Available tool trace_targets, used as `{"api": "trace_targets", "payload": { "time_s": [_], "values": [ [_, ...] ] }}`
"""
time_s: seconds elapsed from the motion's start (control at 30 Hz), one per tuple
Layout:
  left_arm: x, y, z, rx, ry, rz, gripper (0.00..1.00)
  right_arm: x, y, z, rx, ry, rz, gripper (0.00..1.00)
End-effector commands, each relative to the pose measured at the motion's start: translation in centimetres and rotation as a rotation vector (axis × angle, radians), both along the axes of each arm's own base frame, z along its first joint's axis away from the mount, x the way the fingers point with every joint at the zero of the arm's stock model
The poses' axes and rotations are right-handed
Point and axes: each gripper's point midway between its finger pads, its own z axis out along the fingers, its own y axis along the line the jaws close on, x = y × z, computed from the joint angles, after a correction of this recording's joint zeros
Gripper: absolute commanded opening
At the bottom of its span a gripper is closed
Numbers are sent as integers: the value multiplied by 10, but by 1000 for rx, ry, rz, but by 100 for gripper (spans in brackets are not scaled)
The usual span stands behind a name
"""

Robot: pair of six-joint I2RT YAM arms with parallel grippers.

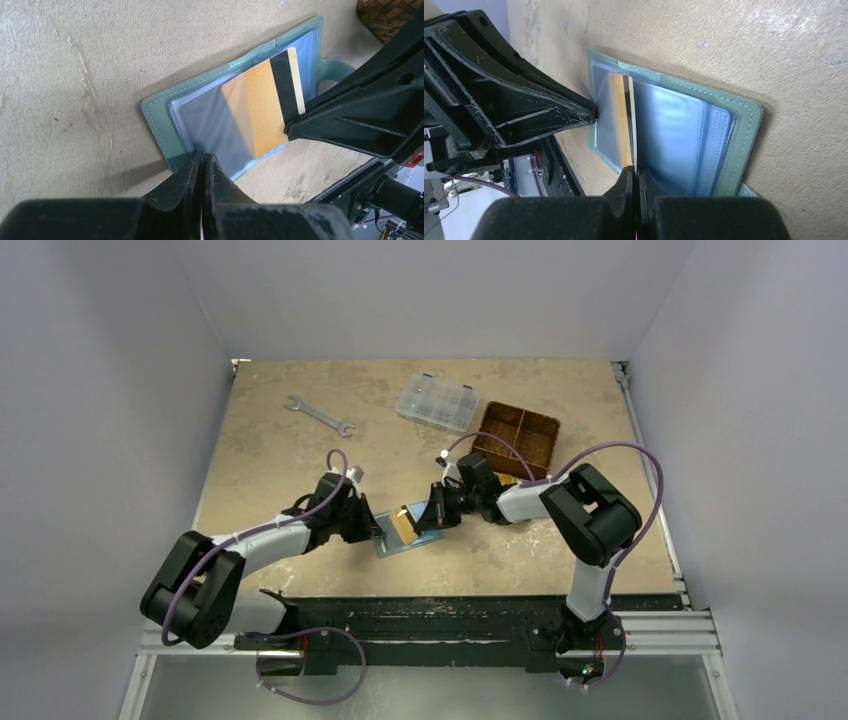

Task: Put the credit cards into the card holder
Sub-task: Insert the credit card into the card holder.

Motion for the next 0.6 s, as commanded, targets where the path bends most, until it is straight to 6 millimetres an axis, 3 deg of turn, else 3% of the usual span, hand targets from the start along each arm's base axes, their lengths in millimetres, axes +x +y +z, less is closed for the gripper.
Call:
{"api": "trace_targets", "payload": {
  "time_s": [0.0, 0.4, 0.57],
  "values": [
    [-28, 18, -32, 100, 108, -20, 0, 19, -9, -1, -36, -83, -63, 0],
    [-31, 14, -33, 68, 112, -24, 0, 17, -11, -5, -36, -95, -93, 0],
    [-33, 3, -30, -20, 112, -13, 0, 9, -5, 14, 122, -58, -218, 0]
  ]
}}
